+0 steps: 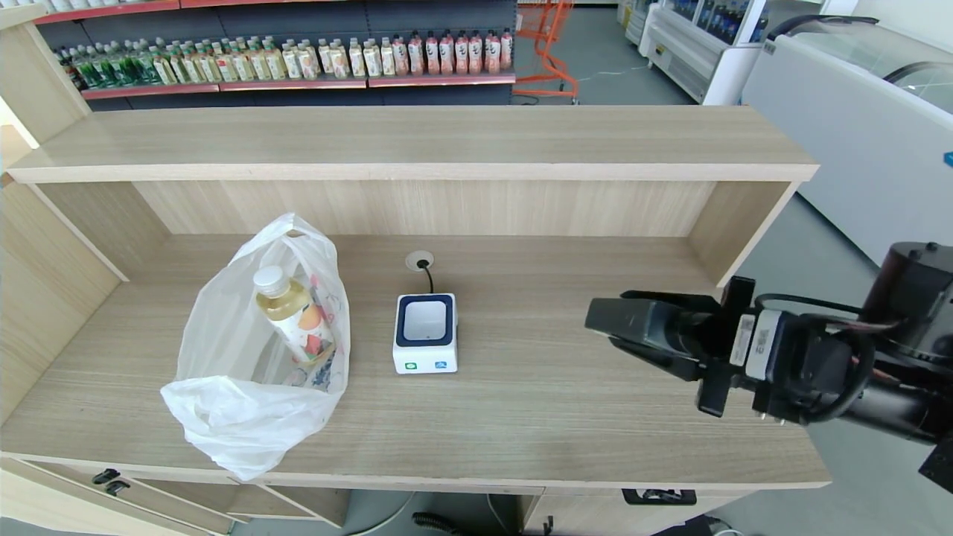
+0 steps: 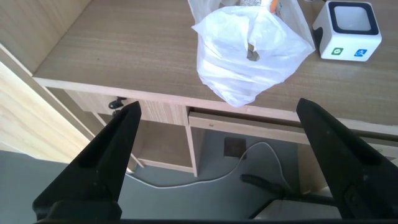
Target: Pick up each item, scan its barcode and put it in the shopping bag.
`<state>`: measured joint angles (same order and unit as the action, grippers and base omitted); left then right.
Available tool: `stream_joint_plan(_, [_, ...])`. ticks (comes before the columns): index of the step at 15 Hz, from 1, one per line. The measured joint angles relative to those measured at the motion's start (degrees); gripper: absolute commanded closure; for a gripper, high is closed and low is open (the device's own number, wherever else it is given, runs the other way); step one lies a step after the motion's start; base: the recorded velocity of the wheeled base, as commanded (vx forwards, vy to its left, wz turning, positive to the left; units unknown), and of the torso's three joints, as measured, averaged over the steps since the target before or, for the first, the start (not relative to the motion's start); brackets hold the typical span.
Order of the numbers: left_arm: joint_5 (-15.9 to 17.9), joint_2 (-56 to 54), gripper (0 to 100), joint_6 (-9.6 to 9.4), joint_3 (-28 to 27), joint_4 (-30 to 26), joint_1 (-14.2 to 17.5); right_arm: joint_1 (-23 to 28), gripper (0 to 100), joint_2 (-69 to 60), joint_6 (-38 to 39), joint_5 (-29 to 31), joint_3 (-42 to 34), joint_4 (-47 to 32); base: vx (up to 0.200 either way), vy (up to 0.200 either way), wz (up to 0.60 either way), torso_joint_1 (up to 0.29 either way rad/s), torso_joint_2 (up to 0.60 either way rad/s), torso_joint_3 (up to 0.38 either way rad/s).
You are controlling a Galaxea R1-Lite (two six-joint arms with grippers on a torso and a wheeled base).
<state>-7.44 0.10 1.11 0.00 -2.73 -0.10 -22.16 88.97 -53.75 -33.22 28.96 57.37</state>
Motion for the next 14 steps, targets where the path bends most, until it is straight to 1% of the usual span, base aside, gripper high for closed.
stream_joint_plan(1, [0.0,0.0,0,0.01,0.0,0.0,0.0,2.7,100,-1.8,11.4,0.9,-0.1,-2.6,0.000,0.000,0.00,0.000,0.00,0.000])
stream_joint_plan(2, [0.0,0.0,0,0.01,0.0,0.0,0.0,3.9,100,-3.4,23.3,2.3,0.2,-4.5,0.000,0.000,0.00,0.000,0.00,0.000])
stream_joint_plan(3, [0.0,0.0,0,0.01,0.0,0.0,0.0,4.1,100,-4.5,36.9,5.2,1.2,-5.6,0.000,0.000,0.00,0.000,0.00,0.000])
stream_joint_plan(4, [0.0,0.0,0,0.01,0.0,0.0,0.0,3.6,100,-5.4,52.2,8.6,2.7,-6.5,0.000,0.000,0.00,0.000,0.00,0.000])
stream_joint_plan(5, [0.0,0.0,0,0.01,0.0,0.0,0.0,3.0,100,-5.7,64.7,11.3,4.6,-7.4,0.000,0.000,0.00,0.000,0.00,0.000])
stream_joint_plan(6, [0.0,0.0,0,0.00,0.0,0.0,0.0,2.4,100,-5.8,75.3,13.4,6.6,-9.3,0.000,0.000,0.00,0.000,0.00,0.000])
stream_joint_plan(7, [0.0,0.0,0,0.01,0.0,0.0,0.0,1.8,100,-5.7,83.3,15.1,8.4,-12.1,0.000,0.000,0.00,0.000,0.00,0.000])
stream_joint_plan(8, [0.0,0.0,0,0.01,0.0,0.0,0.0,1.4,100,-5.4,87.6,16.2,9.7,-13.7,0.000,0.000,0.00,0.000,0.00,0.000])
stream_joint_plan(9, [0.0,0.0,0,0.00,0.0,0.0,0.0,1.0,100,-5.2,88.9,16.6,10.3,-14.2,0.000,0.000,0.00,0.000,0.00,0.000])
stream_joint_plan(14, [0.0,0.0,0,0.01,0.0,0.0,0.0,0.5,100,-4.1,89.1,16.6,11.0,-14.3,0.000,0.000,0.00,0.000,0.00,0.000])
